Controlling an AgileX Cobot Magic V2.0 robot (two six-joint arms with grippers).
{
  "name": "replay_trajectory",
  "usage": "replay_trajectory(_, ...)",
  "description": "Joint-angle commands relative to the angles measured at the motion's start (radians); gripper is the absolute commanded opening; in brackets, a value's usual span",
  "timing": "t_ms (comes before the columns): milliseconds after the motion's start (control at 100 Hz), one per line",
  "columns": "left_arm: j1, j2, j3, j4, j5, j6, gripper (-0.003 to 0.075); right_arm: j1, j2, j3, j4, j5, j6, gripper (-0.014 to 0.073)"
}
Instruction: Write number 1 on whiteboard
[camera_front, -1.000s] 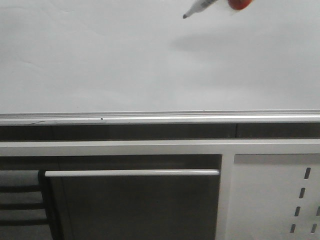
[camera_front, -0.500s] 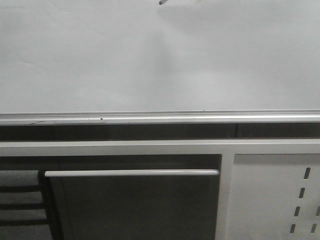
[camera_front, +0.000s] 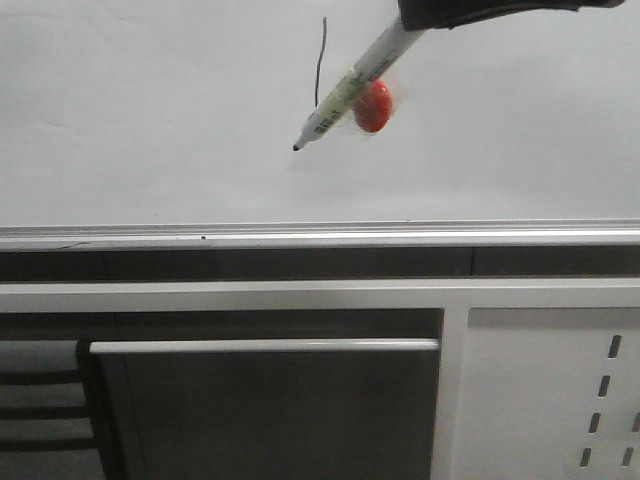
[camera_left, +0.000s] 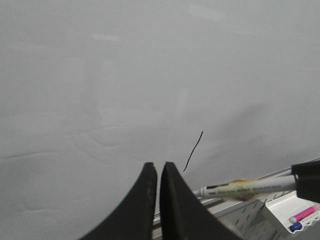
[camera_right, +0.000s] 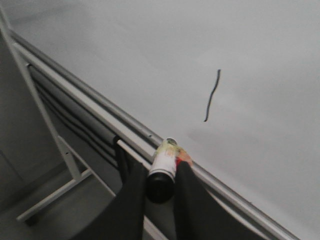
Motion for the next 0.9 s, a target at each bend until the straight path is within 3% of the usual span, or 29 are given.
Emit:
replay_trajectory(0,0.002,-0.004,-0.026,-0.017,-0.016,-0.008,-0.0020,-0.001,-0.069,-0.038,-0.013,0.031,-0.007,-0.0064)
replay_trajectory(230,0.002,0.016,-0.042,-0.017,0.120,0.038,0.0006,-0.005,-0.122,-0.069,-0.003,0.162,0.002,-0.0063)
replay_trajectory(430,0.002,0.085,-0.093,-0.017,0.262,0.107,0.0265,-0.086,-0.056,-0.220,0.005,0.392,0.056,-0.0064)
replay_trajectory(520,0.002,0.118,-0.105,-0.018,0.303,0.148,0.0340,-0.140,-0.012,-0.301,0.005,0.524,0.056,-0.0063)
replay_trajectory(690,-0.002,0.168,-0.116,-0.055,0.400,0.239,0.0349,-0.199,0.066,-0.427,0.005,0.700,0.056,-0.0064)
replay_trajectory(890,-0.055,0.188,-0.138,-0.072,0.399,0.319,0.0347,-0.201,0.134,-0.515,0.005,0.788,0.056,-0.0064)
